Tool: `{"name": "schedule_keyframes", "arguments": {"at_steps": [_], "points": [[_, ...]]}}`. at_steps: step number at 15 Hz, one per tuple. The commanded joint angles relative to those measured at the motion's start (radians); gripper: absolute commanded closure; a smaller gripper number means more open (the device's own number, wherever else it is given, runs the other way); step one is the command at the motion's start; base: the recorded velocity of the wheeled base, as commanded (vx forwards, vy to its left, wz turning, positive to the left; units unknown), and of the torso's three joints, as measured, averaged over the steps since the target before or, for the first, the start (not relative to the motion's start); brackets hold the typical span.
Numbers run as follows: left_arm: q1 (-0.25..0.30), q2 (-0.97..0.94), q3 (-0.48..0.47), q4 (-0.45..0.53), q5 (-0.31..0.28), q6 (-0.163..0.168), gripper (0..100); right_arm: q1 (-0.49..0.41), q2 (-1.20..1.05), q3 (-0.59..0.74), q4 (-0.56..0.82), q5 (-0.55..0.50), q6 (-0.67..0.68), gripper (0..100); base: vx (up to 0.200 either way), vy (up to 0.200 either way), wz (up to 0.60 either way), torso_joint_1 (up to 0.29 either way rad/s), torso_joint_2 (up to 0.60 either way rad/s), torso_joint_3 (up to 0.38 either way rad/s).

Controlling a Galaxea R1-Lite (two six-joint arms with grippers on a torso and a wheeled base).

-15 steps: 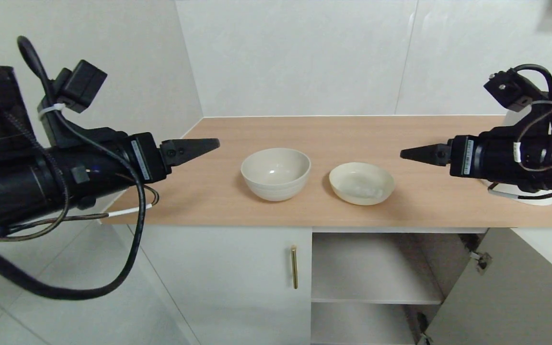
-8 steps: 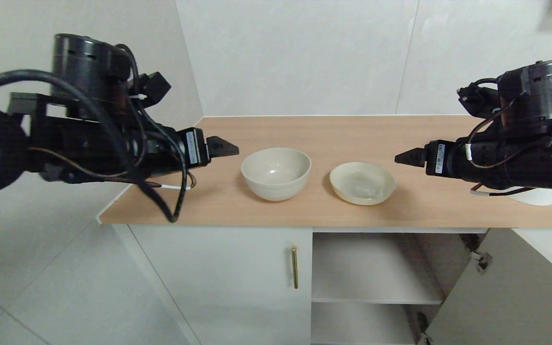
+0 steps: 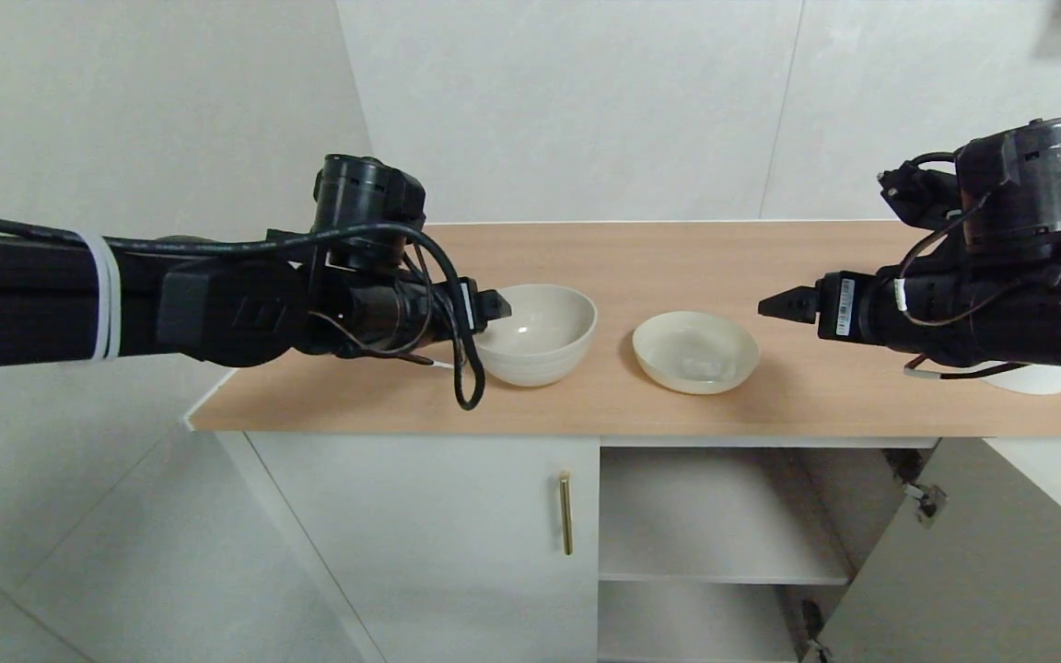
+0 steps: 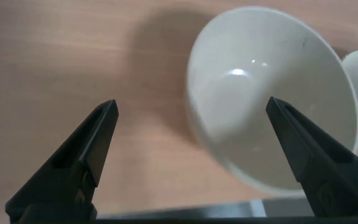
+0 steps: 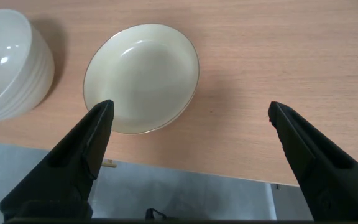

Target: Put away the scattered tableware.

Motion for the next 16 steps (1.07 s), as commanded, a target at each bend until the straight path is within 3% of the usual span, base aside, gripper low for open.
{"name": "schedule_keyframes", "arguments": {"at_steps": [1, 2, 3, 8, 11, 16], "points": [[0.0, 0.032, -0.003, -0.017, -0.001, -0.001, 0, 0.001, -0.005, 0.0, 0.001, 0.0, 0.0, 0, 0.0, 0.0, 0.0, 0.0, 0.0, 0.0], [0.0, 0.043, -0.003, -0.03, -0.001, 0.004, 0, 0.001, -0.005, 0.0, 0.001, 0.0, -0.002, 0, 0.0, 0.0, 0.0, 0.0, 0.0, 0.0], [0.0, 0.051, -0.003, -0.038, -0.001, 0.007, 100, 0.001, -0.005, 0.0, 0.0, 0.0, -0.002, 0, 0.0, 0.0, 0.0, 0.0, 0.0, 0.0], [0.0, 0.054, -0.003, -0.04, -0.002, 0.004, 100, 0.001, 0.003, -0.004, 0.0, 0.0, -0.003, 0, 0.0, 0.0, 0.0, 0.0, 0.0, 0.0], [-0.002, -0.109, 0.058, -0.038, -0.006, -0.007, 100, 0.001, 0.061, -0.035, 0.001, -0.008, -0.003, 0, 0.0, 0.0, 0.0, 0.0, 0.0, 0.0], [-0.011, -0.299, 0.164, -0.038, -0.058, -0.005, 100, 0.033, 0.247, -0.113, 0.0, -0.221, 0.004, 0, 0.0, 0.0, 0.0, 0.0, 0.0, 0.0]]}}
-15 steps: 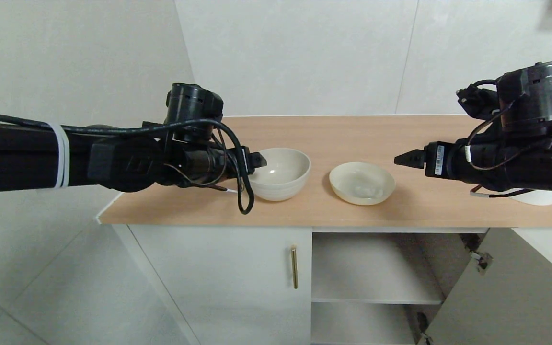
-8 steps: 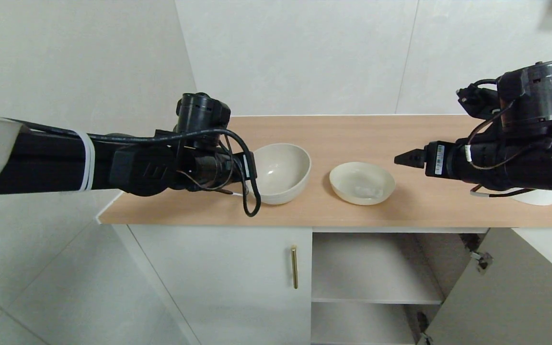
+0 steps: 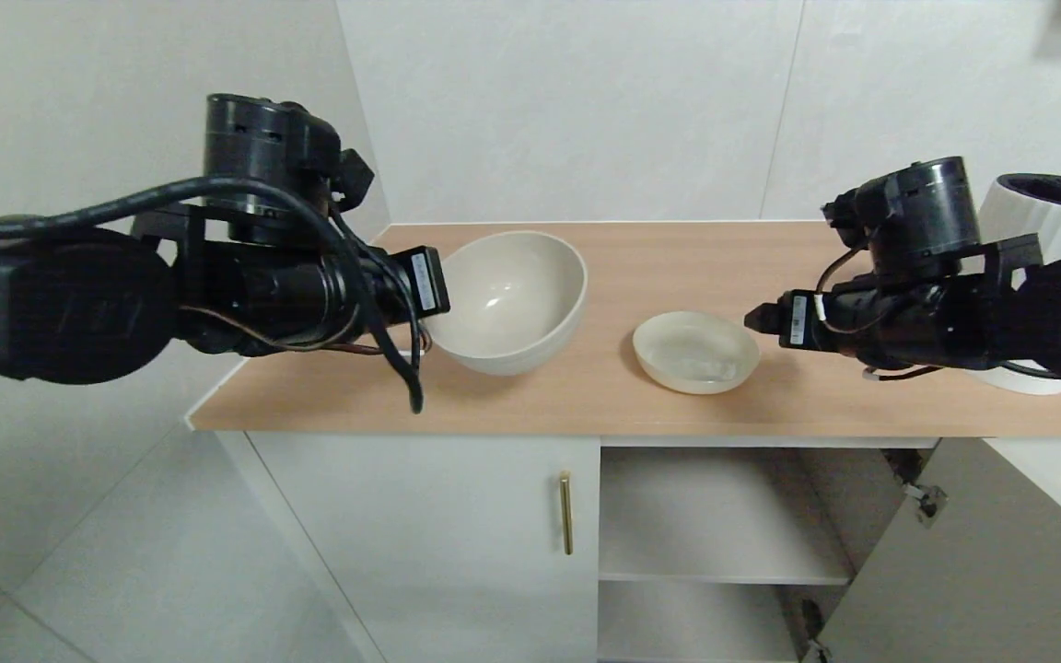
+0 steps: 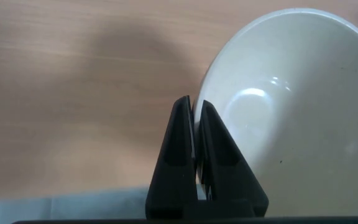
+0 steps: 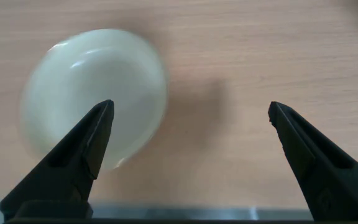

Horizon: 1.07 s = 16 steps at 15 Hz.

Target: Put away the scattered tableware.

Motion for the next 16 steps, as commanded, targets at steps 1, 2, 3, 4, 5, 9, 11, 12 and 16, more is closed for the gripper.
{"name": "schedule_keyframes", "arguments": {"at_steps": [1, 2, 3, 4, 5, 9, 11, 12, 16], "points": [[-0.002, -0.109, 0.04, 0.0, -0.019, -0.002, 100, 0.016, 0.106, -0.025, -0.004, -0.023, 0.004, 0, 0.0, 0.0, 0.0, 0.0, 0.0, 0.0], [-0.002, -0.109, 0.04, 0.0, -0.021, -0.002, 100, 0.016, 0.123, -0.025, -0.013, -0.023, 0.004, 0, 0.0, 0.0, 0.0, 0.0, 0.0, 0.0], [-0.002, -0.108, 0.04, 0.0, -0.021, -0.002, 100, 0.015, 0.132, -0.026, -0.023, -0.023, 0.004, 0, 0.0, 0.0, 0.0, 0.0, 0.0, 0.0], [-0.002, -0.105, 0.04, 0.0, -0.021, -0.002, 100, 0.015, 0.149, -0.031, -0.033, -0.023, 0.004, 0, 0.0, 0.0, 0.0, 0.0, 0.0, 0.0], [-0.002, -0.105, 0.04, 0.0, -0.021, -0.002, 100, 0.015, 0.162, -0.032, -0.033, -0.023, 0.004, 0, 0.0, 0.0, 0.0, 0.0, 0.0, 0.0], [-0.002, -0.106, 0.042, 0.0, -0.021, -0.002, 100, 0.009, 0.188, -0.055, -0.036, -0.018, 0.032, 100, 0.0, 0.0, 0.0, 0.0, 0.0, 0.0], [-0.002, -0.108, 0.042, 0.0, -0.021, -0.004, 100, 0.007, 0.184, -0.059, -0.036, -0.015, 0.041, 100, 0.0, 0.0, 0.0, 0.0, 0.0, 0.0], [-0.002, -0.108, 0.042, 0.0, -0.021, -0.01, 100, 0.007, 0.173, -0.06, -0.036, -0.014, 0.062, 100, 0.0, 0.0, 0.0, 0.0, 0.0, 0.0], [-0.002, -0.123, 0.085, -0.005, -0.024, -0.008, 100, 0.007, 0.053, -0.04, -0.027, 0.025, 0.091, 100, 0.0, 0.0, 0.0, 0.0, 0.0, 0.0]]}}
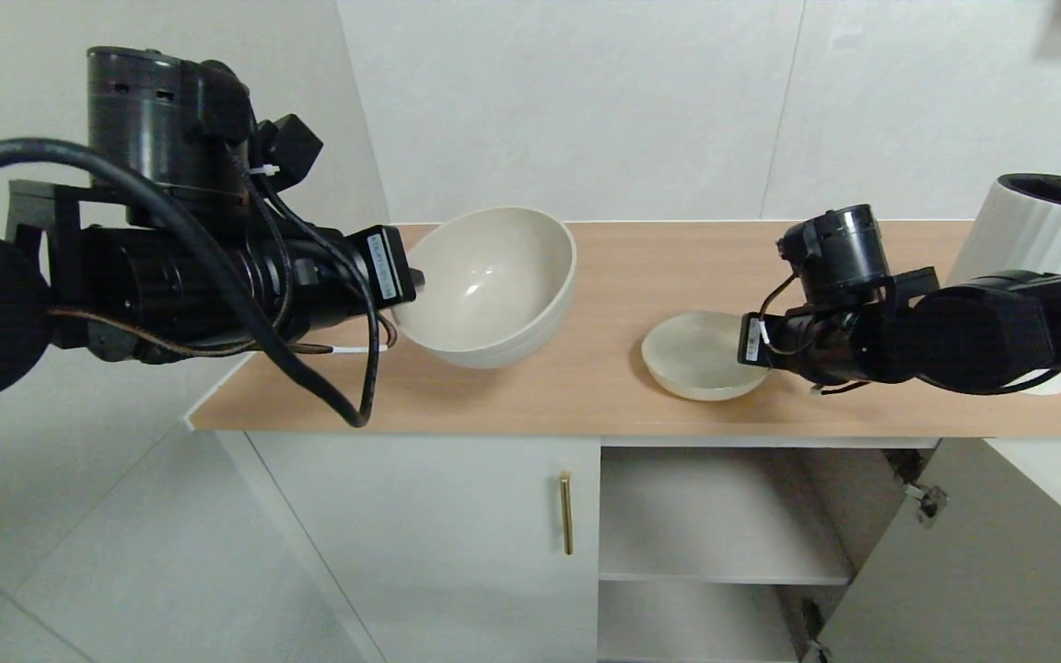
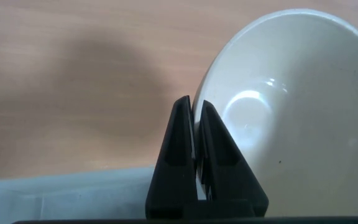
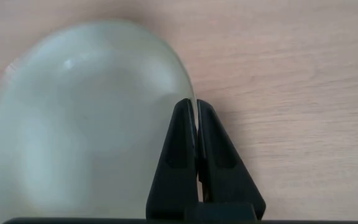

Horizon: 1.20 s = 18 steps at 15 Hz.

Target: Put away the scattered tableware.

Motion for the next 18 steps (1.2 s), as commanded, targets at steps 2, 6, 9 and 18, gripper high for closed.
{"name": "schedule_keyframes", "arguments": {"at_steps": [2, 6, 9, 18], "points": [[-0.014, -0.039, 0.075, 0.001, 0.003, -0.001, 100, 0.001, -0.177, 0.076, 0.003, 0.069, 0.02, 100, 0.0, 0.0, 0.0, 0.0, 0.0, 0.0], [-0.055, -0.119, 0.256, -0.001, 0.001, -0.026, 100, 0.003, -0.439, 0.273, 0.106, 0.244, 0.02, 100, 0.0, 0.0, 0.0, 0.0, 0.0, 0.0], [-0.066, -0.176, 0.426, -0.057, 0.003, -0.038, 100, 0.017, -0.545, 0.375, 0.174, 0.25, 0.017, 100, 0.0, 0.0, 0.0, 0.0, 0.0, 0.0], [-0.075, -0.182, 0.521, -0.132, 0.003, -0.043, 100, 0.053, -0.595, 0.527, 0.169, 0.258, 0.011, 100, -0.067, 0.0, 0.0, 0.001, 0.0, 0.001]]}}
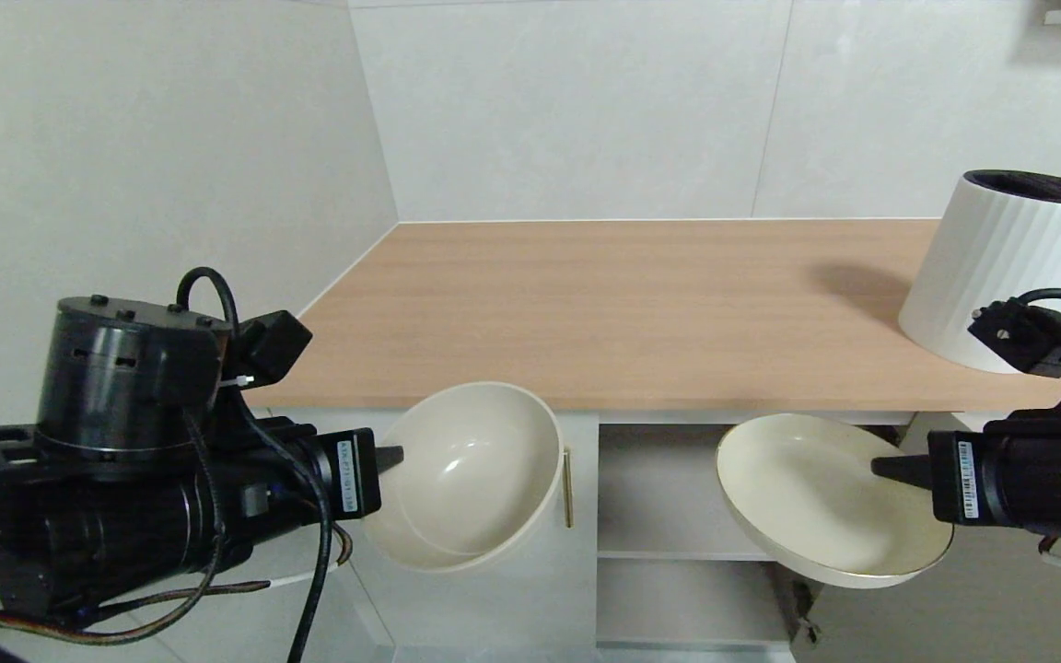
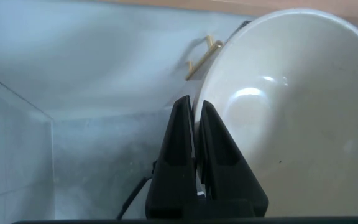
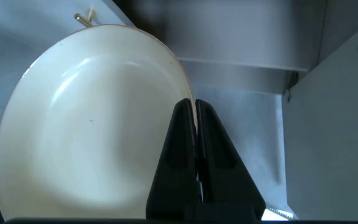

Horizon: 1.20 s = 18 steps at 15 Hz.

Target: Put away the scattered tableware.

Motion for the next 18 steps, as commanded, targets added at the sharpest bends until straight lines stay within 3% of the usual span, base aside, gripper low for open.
{"name": "schedule_keyframes", "arguments": {"at_steps": [1, 7, 18], "points": [[0.0, 0.006, 0.0, 0.0, 0.0, 0.0, 100, 0.001, 0.005, 0.006, 0.001, 0.0, 0.0, 100, 0.0, 0.0, 0.0, 0.0, 0.0, 0.0], [0.0, 0.018, 0.003, 0.0, 0.0, 0.0, 100, 0.001, 0.041, 0.064, -0.074, -0.001, -0.037, 100, 0.0, 0.0, 0.0, -0.012, 0.03, 0.014], [0.0, 0.041, 0.003, 0.0, -0.001, 0.0, 100, 0.001, 0.084, 0.102, -0.151, -0.003, -0.042, 100, 0.0, 0.0, 0.0, -0.155, 0.44, 0.277]]}}
